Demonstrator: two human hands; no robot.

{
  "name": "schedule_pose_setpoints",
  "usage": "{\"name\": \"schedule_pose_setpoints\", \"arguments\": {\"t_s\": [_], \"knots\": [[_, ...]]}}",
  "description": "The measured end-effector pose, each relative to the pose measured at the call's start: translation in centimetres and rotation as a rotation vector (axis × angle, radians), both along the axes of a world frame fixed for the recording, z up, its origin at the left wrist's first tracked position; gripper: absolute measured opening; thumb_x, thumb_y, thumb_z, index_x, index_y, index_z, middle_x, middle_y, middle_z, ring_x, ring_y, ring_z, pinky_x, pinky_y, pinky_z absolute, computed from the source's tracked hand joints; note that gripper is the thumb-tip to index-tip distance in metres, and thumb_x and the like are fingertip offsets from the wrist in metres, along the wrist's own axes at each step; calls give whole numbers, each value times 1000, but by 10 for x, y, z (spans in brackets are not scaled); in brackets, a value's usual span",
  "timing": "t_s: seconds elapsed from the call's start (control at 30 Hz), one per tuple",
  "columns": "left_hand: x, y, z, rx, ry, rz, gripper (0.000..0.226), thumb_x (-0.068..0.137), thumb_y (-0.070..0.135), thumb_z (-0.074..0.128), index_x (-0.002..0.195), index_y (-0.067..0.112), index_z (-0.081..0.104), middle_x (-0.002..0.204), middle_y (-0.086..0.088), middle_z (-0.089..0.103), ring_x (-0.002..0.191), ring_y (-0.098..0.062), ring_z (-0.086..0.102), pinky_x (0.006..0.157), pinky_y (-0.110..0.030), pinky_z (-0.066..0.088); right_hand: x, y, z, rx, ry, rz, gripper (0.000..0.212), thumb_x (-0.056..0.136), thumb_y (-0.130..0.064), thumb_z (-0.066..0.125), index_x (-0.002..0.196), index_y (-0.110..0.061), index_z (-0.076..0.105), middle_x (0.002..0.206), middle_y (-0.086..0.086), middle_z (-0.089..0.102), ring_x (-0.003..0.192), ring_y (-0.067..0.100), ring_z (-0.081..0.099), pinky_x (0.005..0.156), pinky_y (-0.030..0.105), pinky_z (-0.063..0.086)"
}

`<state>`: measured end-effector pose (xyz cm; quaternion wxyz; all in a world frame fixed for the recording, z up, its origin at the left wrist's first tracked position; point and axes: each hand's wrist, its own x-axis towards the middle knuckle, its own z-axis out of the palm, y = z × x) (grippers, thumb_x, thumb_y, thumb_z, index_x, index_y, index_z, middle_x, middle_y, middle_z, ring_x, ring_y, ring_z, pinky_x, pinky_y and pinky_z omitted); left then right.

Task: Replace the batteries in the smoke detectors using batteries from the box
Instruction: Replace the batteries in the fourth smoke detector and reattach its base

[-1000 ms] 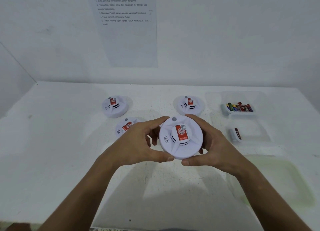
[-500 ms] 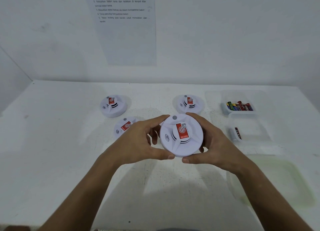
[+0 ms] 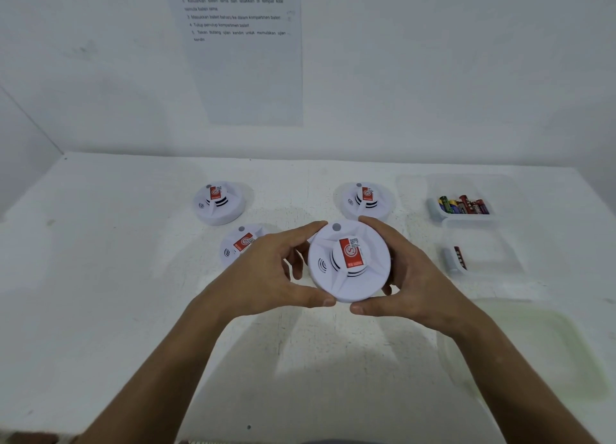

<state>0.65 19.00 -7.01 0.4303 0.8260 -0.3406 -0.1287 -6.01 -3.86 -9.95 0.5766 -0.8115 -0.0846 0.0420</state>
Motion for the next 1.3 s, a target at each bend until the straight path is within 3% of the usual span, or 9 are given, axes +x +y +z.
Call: {"name": "schedule_pose_setpoints", "arguments": {"t_s": [0.27,0.53,0.73,1.1,1.3], "knots": [[1,0,-5,-18,30,-21,77,68,34,86,130,51,43,92,29,63,71,-4,55,62,-13,49,-1,2,-3,11,-5,-11,101,65,-4,89,148,-21,34,141,-14,53,131,10,51,100,26,51],[2,0,-8,-15,47,-13,78,68,40,85,129,58,40,96,22,64,72,-8,56,63,-16,52,-1,2,-3,46,-3,-5,99,65,0,88,146,-21,36,137,-13,56,127,11,54,87,17,50],[3,1,-10,-11,61,-13,78,67,43,85,129,59,40,98,18,65,71,-8,56,63,-17,52,-2,3,-4,53,-2,5,98,65,4,87,144,-24,37,134,-20,57,126,6,54,90,16,50],[4,1,-7,-29,69,-30,77,70,37,85,129,59,40,97,18,64,71,-8,55,64,-19,52,1,2,-3,41,-4,-13,99,64,-3,89,146,-23,36,136,-17,56,128,10,53,97,23,51],[4,3,-15,-10,109,-9,78,67,44,82,131,57,39,101,19,64,75,-11,58,65,-20,55,2,7,-5,54,7,-17,98,64,-1,89,145,-24,38,133,-17,58,124,9,56,89,19,52]]}}
